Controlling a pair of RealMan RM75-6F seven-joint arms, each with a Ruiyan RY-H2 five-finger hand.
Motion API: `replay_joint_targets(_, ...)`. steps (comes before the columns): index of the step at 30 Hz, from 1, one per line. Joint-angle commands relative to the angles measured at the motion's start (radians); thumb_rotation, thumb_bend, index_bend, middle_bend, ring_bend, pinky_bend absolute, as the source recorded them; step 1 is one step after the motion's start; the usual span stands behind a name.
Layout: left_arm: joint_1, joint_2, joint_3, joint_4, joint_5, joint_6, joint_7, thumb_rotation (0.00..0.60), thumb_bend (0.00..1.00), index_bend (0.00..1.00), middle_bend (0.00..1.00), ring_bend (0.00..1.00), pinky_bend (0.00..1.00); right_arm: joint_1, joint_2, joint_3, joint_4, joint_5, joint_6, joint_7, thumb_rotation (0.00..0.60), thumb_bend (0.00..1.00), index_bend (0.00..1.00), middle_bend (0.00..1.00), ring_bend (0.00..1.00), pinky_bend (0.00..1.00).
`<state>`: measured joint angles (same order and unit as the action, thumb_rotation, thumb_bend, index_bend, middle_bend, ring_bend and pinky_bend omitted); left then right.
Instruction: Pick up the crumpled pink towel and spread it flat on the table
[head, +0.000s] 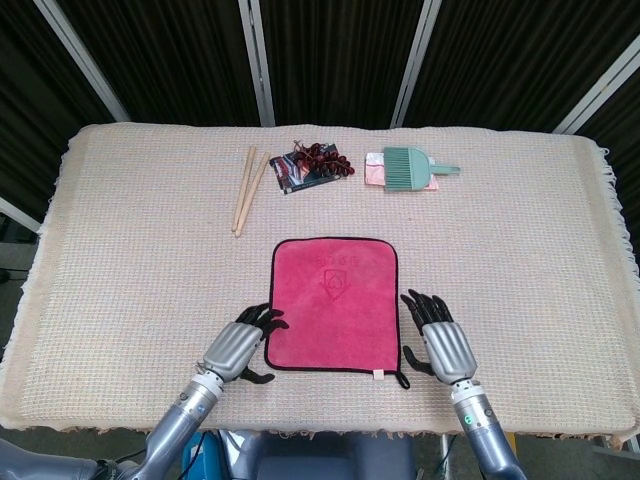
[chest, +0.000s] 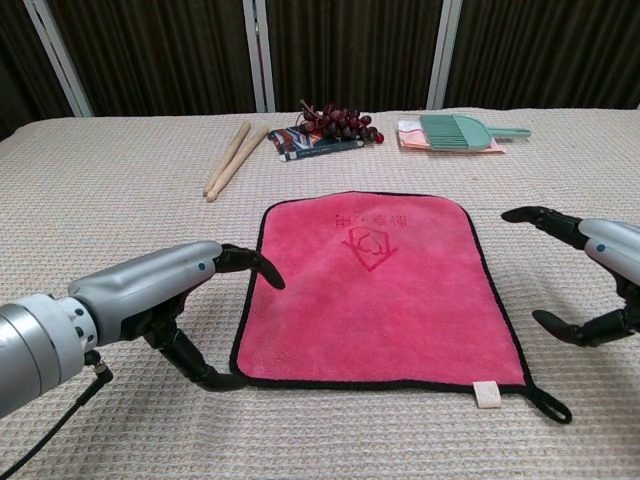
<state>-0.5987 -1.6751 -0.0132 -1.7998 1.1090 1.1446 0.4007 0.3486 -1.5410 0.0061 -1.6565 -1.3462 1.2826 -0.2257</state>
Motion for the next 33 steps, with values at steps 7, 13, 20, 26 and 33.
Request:
replay_joint_targets(7, 0.026, 0.085, -0.014, -0.074, 0.075, 0.050, -0.036, 0.600, 0.12, 0.19, 0.09, 0.00, 0.05, -0.024, 0.029, 0.002, -0.041, -0.036, 0.045, 0.011, 0.600, 0.39, 0.00, 0.00, 0.00, 0.00)
replay_joint_targets(13, 0.103, 0.220, 0.043, -0.122, 0.198, 0.179, -0.034, 0.600, 0.12, 0.18, 0.08, 0.00, 0.05, -0.049, 0.104, -0.007, -0.054, -0.065, 0.087, -0.005, 0.600, 0.39, 0.00, 0.00, 0.00, 0.00)
replay_joint_targets(20, 0.253, 0.399, 0.145, -0.104, 0.343, 0.388, -0.052, 0.600, 0.10, 0.10, 0.02, 0.00, 0.04, -0.098, 0.181, -0.024, 0.000, -0.124, 0.172, -0.041, 0.600, 0.36, 0.00, 0.00, 0.00, 0.00)
replay_joint_targets(26, 0.372, 0.481, 0.173, -0.028, 0.395, 0.559, -0.050, 0.600, 0.07, 0.03, 0.00, 0.00, 0.00, -0.150, 0.228, -0.042, -0.003, -0.137, 0.227, -0.026, 0.600, 0.33, 0.00, 0.00, 0.00, 0.00)
replay_joint_targets(33, 0.472, 0.541, 0.174, 0.056, 0.363, 0.650, -0.135, 0.600, 0.01, 0.00, 0.00, 0.00, 0.00, -0.198, 0.277, -0.054, -0.011, -0.157, 0.281, 0.008, 0.600, 0.28, 0.00, 0.00, 0.00, 0.00)
